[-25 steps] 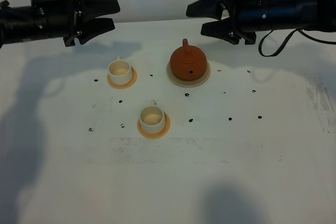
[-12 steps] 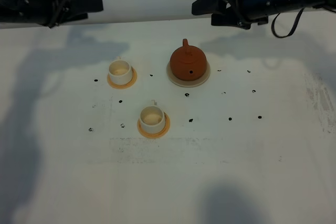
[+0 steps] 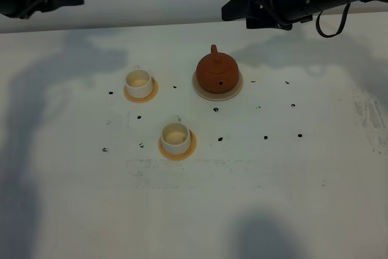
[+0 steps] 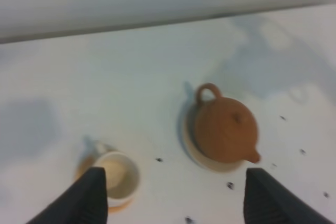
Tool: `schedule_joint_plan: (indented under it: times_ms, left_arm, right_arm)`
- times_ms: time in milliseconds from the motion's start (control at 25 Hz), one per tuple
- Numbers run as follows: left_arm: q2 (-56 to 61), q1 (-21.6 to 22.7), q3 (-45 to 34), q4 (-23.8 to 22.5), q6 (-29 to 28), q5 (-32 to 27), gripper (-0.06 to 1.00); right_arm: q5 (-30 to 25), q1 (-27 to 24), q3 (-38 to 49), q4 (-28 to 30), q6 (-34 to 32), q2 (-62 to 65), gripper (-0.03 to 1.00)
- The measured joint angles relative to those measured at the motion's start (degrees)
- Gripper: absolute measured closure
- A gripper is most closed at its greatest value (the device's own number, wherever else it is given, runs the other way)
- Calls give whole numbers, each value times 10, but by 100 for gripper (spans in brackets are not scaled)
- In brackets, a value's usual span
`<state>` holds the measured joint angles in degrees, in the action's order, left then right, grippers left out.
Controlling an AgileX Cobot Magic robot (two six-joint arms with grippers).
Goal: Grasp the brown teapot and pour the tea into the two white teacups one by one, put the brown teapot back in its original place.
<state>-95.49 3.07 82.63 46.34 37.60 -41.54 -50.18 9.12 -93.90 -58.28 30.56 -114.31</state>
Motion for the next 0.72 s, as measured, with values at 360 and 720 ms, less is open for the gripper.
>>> schedule_joint_plan:
  times_ms: [360,720]
  left_arm:
    - [62,0,0,-162,-121,6,39]
    - [125,0,0,-236,-182,-13,39]
  right_arm:
    - [17,0,0,30,-1,0,38]
    - [16,1,-43,71,-27,0,38]
